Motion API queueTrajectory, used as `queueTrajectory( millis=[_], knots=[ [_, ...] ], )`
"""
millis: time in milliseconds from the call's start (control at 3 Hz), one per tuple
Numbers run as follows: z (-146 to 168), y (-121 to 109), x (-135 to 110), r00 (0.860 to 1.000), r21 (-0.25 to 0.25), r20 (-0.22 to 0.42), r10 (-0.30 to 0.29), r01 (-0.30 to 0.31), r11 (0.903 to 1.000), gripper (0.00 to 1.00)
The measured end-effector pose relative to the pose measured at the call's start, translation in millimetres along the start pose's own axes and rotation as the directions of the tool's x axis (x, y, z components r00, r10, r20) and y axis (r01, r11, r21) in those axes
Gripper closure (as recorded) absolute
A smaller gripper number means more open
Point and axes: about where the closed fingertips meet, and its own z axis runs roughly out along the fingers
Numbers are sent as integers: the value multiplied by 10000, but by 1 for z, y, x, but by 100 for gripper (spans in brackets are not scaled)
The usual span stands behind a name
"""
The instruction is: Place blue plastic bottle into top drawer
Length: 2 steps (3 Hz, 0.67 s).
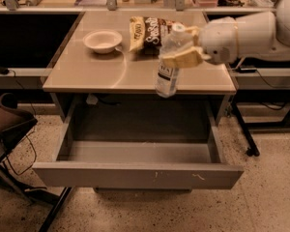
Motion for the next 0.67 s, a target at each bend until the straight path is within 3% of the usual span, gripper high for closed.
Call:
queueTrajectory(
  millis=[333,667],
  knots=[
    [-22,77,2,9954,-808,670,685,-630,9947,100],
    [-21,135,28,9936,-1407,698,893,-788,9869,100]
  ],
)
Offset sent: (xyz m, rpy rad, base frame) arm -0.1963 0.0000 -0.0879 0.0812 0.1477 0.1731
